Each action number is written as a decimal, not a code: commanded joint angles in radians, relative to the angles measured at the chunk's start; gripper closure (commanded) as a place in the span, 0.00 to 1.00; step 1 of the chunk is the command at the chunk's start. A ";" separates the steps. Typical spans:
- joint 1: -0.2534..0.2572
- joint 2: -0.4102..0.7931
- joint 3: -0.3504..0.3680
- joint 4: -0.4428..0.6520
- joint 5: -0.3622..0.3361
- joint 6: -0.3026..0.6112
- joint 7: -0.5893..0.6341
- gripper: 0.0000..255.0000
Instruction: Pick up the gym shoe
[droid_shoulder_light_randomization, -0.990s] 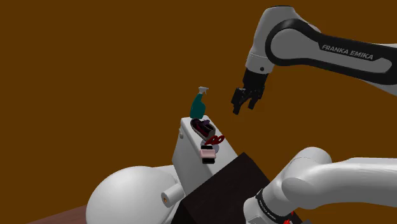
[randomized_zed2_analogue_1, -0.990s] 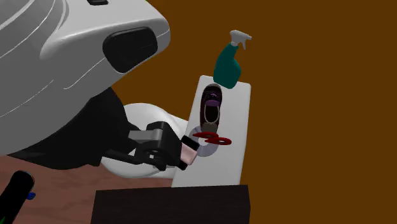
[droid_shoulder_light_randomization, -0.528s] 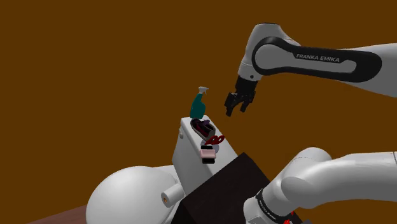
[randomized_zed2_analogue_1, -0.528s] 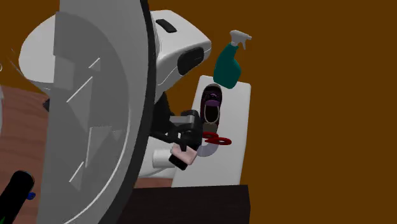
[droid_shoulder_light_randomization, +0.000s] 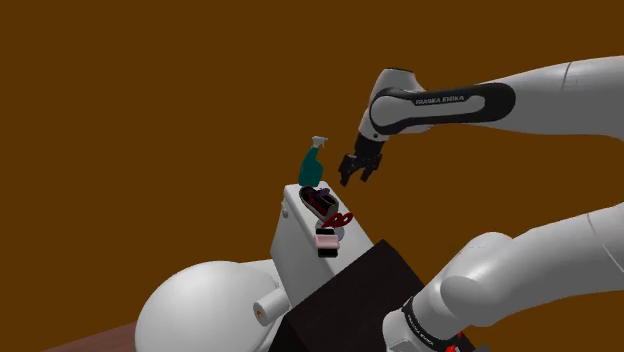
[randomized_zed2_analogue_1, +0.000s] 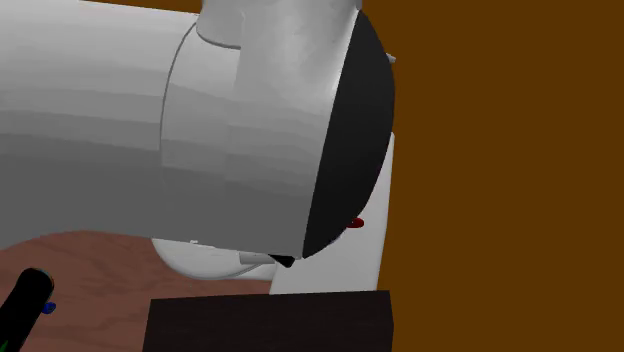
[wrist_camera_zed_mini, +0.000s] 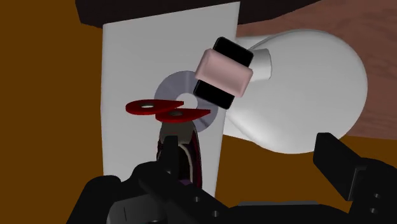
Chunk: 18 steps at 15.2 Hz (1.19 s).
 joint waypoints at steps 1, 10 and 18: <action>-0.003 0.067 -0.023 0.010 0.013 0.068 -0.029 0.00; -0.009 0.422 -0.101 0.137 0.169 0.310 -0.213 0.00; -0.059 0.689 -0.083 0.287 0.344 0.416 -0.372 0.00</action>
